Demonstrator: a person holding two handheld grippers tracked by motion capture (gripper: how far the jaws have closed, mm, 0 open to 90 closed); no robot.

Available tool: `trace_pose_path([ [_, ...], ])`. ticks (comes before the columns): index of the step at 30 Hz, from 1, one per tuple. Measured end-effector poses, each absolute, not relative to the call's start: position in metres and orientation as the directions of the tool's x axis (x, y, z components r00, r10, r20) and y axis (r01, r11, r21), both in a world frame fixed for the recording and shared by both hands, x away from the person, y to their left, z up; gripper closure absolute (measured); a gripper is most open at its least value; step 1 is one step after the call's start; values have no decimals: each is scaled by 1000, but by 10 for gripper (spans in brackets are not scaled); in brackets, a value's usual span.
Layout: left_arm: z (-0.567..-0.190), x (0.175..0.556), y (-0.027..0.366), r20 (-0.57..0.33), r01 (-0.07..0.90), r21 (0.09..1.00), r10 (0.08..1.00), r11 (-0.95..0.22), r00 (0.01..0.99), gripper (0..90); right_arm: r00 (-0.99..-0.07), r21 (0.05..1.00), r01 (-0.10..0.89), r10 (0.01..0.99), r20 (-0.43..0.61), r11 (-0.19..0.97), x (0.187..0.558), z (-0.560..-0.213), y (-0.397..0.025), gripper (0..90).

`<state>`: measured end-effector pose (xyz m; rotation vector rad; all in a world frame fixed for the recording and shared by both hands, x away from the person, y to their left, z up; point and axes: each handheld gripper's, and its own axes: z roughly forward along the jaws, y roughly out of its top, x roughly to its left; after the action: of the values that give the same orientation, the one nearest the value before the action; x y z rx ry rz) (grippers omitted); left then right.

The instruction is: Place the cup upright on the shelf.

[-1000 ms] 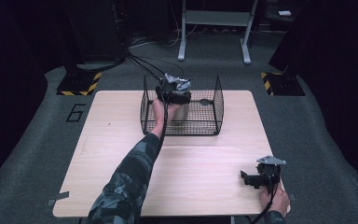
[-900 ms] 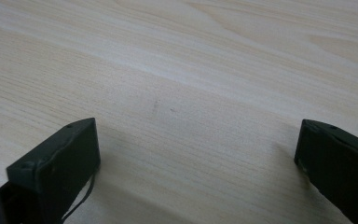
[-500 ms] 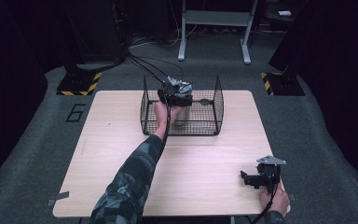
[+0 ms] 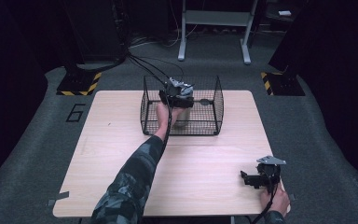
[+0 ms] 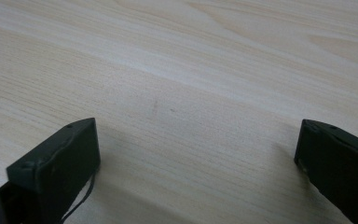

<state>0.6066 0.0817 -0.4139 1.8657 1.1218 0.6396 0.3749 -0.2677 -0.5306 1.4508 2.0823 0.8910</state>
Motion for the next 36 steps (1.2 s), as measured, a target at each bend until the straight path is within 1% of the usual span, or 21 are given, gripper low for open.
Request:
trace_pose_path([
  [9, -417, 602, 83, 16, 443, 861, 883, -251, 469, 38, -344, 724, 649, 939, 3, 235, 375, -531, -267, 0],
  [13, -418, 599, 89, -7, 455, 859, 884, -234, 468, 38, -357, 721, 647, 934, -1, 248, 375, -530, -268, 0],
  [18, -418, 594, 91, 11, 455, 853, 879, -257, 477, 37, -357, 721, 647, 934, -1, 248, 375, -530, -268, 0],
  [24, -419, 593, 92, 5, 445, 861, 879, -246, 477, 37, -358, 721, 646, 934, -2, 249, 375, -531, -268, 0],
  [36, -415, 593, 96, 3, 455, 848, 861, -272, 508, 31, -358, 721, 646, 934, -2, 249, 375, -531, -268, 0],
])
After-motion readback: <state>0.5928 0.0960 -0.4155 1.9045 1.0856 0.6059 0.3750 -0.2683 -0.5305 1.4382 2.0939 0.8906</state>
